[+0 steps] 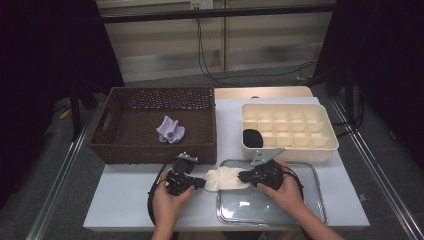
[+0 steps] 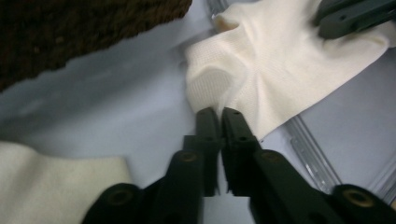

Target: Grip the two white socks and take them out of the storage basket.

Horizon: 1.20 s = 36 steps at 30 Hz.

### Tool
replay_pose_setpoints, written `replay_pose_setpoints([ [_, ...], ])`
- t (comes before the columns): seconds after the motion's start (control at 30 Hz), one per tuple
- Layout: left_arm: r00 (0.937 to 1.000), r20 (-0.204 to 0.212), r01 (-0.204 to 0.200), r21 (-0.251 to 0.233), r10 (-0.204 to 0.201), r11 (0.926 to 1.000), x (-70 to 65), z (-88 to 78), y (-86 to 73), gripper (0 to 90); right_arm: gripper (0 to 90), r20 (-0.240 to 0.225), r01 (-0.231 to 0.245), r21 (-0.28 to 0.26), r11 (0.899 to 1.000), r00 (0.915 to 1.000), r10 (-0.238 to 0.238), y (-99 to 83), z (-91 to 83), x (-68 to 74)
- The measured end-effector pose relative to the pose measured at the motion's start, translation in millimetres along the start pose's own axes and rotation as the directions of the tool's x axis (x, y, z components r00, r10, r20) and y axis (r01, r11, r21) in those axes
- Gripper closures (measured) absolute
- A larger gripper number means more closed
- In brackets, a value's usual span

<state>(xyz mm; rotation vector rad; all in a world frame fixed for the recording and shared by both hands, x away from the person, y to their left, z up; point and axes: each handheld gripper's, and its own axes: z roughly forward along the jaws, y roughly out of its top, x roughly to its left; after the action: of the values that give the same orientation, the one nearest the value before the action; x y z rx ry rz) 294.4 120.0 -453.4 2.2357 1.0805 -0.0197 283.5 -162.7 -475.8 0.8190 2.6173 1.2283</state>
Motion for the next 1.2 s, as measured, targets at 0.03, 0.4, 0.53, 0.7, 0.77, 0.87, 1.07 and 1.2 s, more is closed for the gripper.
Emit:
replay_pose_setpoints([
  [0.03,0.9999,-0.010,-0.009,-0.015,0.009,0.9999,-0.3,-1.3,1.2,70.6,84.7,0.000,-0.004,-0.002,1.000,1.0000,0.004,0.2,0.8,-0.2],
  [0.4,0.9961,-0.057,-0.070,-0.044,0.067,0.9966,2.1,19.5,5.1,54.6,83.9,-0.015,-0.027,-0.012,1.000,0.9995,0.027,2.6,5.8,-2.0],
  [0.53,0.9976,-0.020,-0.066,-0.002,0.066,0.9978,3.1,17.5,3.9,75.6,82.3,-0.014,-0.028,-0.020,0.999,0.9995,0.027,1.2,6.2,-0.5],
  [0.7,0.9990,-0.014,-0.042,0.007,0.042,0.9991,2.5,13.8,1.9,84.4,81.0,-0.019,-0.020,-0.022,1.000,0.9996,0.020,1.3,6.3,1.2],
  [0.77,0.9992,0.008,-0.040,-0.017,0.040,0.9991,4.3,9.4,1.6,77.2,76.7,-0.023,-0.016,-0.025,1.000,0.9996,0.016,0.9,6.6,2.4],
  [0.87,0.9989,-0.006,-0.047,-0.024,0.047,0.9986,4.7,4.0,2.5,63.4,71.0,-0.003,0.025,-0.018,1.000,0.9997,-0.025,2.9,5.7,6.5],
  [1.07,0.9982,-0.045,-0.043,-0.109,0.039,0.9931,12.0,-20.2,-0.3,38.7,64.7,0.008,0.035,-0.041,0.999,0.9994,-0.035,5.1,-4.1,9.6],
  [1.2,0.9963,-0.082,-0.035,-0.129,0.025,0.9910,18.0,-27.5,-6.3,33.3,62.4,0.008,0.044,-0.039,0.998,0.9990,-0.043,3.7,-5.6,11.2],
])
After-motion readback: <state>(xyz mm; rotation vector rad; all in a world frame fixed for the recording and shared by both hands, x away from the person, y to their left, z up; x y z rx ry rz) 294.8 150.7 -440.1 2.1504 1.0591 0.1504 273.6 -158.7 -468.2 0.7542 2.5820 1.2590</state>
